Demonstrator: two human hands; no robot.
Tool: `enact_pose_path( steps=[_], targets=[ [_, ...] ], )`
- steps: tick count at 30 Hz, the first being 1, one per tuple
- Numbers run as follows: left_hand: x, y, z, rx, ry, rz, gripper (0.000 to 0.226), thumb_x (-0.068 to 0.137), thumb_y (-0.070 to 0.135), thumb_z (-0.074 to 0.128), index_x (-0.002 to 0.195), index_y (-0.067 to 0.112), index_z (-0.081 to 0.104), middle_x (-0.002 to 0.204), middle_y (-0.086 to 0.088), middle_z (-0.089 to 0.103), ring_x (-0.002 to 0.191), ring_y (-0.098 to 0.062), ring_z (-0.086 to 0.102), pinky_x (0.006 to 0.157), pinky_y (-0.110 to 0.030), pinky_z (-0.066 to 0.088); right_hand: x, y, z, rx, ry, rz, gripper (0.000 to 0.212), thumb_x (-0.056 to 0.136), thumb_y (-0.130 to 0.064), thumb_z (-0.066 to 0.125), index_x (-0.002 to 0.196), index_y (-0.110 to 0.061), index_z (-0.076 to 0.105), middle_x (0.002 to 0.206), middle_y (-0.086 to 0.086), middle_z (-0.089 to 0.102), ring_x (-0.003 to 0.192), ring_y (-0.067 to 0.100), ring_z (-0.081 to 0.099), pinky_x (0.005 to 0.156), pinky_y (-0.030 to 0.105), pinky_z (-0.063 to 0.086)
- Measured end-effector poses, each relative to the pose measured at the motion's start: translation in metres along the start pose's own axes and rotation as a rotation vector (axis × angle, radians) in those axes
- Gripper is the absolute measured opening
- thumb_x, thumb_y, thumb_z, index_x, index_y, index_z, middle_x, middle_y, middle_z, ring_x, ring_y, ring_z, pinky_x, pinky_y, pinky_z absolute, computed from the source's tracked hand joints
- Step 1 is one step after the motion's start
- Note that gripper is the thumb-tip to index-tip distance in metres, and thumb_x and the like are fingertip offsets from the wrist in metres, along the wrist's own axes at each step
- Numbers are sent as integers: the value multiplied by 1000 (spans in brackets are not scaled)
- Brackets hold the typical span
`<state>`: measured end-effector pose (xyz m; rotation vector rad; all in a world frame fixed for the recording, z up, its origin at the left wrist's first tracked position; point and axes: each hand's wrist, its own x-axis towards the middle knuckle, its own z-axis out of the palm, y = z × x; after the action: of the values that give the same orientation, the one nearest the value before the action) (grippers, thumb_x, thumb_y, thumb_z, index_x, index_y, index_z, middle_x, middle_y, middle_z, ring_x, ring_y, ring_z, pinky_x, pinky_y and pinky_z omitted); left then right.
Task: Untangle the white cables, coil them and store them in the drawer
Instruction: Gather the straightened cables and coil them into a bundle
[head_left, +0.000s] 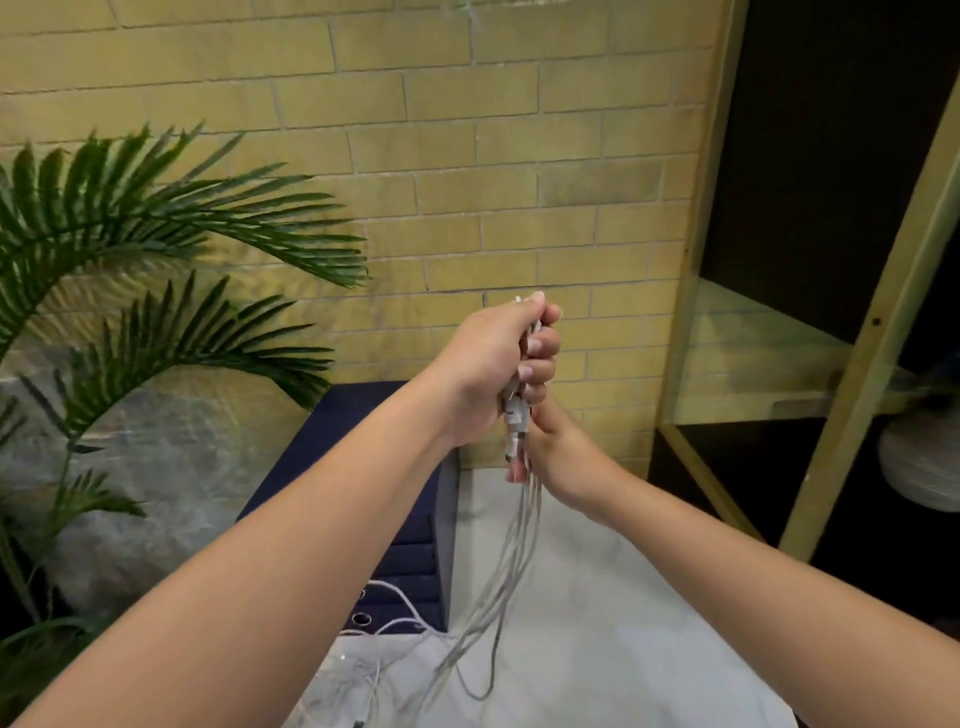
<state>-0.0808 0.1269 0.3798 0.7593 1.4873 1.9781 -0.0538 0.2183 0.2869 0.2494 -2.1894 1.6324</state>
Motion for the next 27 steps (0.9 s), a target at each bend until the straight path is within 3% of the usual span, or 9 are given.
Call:
enact_pose_path(
  steps=[3, 5, 7, 10, 13, 18, 20, 24, 27],
  targets=[
    [8, -3, 1, 45, 38, 64, 24, 105, 27, 32, 86, 18, 44, 53, 9, 35, 41, -5, 29, 47, -20, 25, -9, 6, 10, -86, -97, 120, 14, 99, -6, 35, 91, -16, 39, 63, 7, 41, 52, 17, 44, 50, 23, 47],
    [13, -5, 1, 103, 37, 88, 25, 105, 25, 30, 86, 18, 44, 54, 8, 36, 44, -7, 30, 51, -23, 27, -18, 17, 19, -153, -119, 228, 9, 100, -14, 34, 92, -14, 38, 61, 6, 42, 52, 19, 44, 60, 33, 50],
    [15, -9, -3, 157, 1, 92, 25, 106, 22, 29, 87, 16, 44, 58, 7, 41, 48, -7, 37, 53, -23, 33, -22, 24, 24, -146, -104, 304, 11, 98, -18, 34, 88, -18, 38, 61, 2, 40, 51, 16, 41, 58, 37, 47],
    [15, -19, -14, 324, -67, 74, 24, 105, 18, 32, 88, 14, 48, 71, 3, 55, 62, -8, 53, 71, -24, 48, -24, 26, 22, -247, -131, 365, 12, 99, -27, 36, 90, -20, 40, 66, -3, 39, 53, 10, 36, 47, 23, 37],
    [17, -25, -24, 400, -100, 35, 23, 104, 17, 36, 90, 16, 54, 87, 4, 68, 84, -9, 65, 89, -30, 48, -26, 27, 20, -343, -202, 338, 14, 101, -29, 35, 94, -18, 39, 64, -6, 37, 52, 7, 33, 44, 14, 26],
    [22, -25, -17, 206, -153, 83, 28, 104, 16, 35, 91, 17, 60, 104, 3, 69, 102, -11, 64, 93, -29, 43, -23, 29, 26, -248, -171, 448, 11, 100, -26, 36, 93, -18, 38, 67, 2, 39, 51, 16, 38, 50, 28, 40],
    [27, -23, -14, 174, -157, 96, 27, 104, 15, 34, 93, 16, 59, 108, 0, 68, 106, -14, 63, 91, -27, 45, -26, 31, 31, -272, -230, 482, 8, 98, -21, 37, 91, -19, 38, 71, 4, 41, 56, 19, 41, 57, 33, 46],
    [33, -22, -24, 476, -160, 127, 23, 103, 14, 39, 94, 14, 60, 106, -1, 70, 108, -12, 65, 92, -19, 49, -34, 16, 21, -472, -272, 422, 10, 97, -20, 36, 99, -17, 45, 73, 0, 46, 63, 17, 44, 60, 33, 45],
    [32, -29, -38, 721, -148, 109, 20, 102, 14, 43, 92, 16, 61, 100, 3, 72, 104, -8, 66, 97, -21, 46, -34, -6, 3, -677, -309, 318, 18, 96, -23, 40, 100, -11, 53, 88, 7, 59, 82, 28, 55, 72, 36, 46]
  ],
)
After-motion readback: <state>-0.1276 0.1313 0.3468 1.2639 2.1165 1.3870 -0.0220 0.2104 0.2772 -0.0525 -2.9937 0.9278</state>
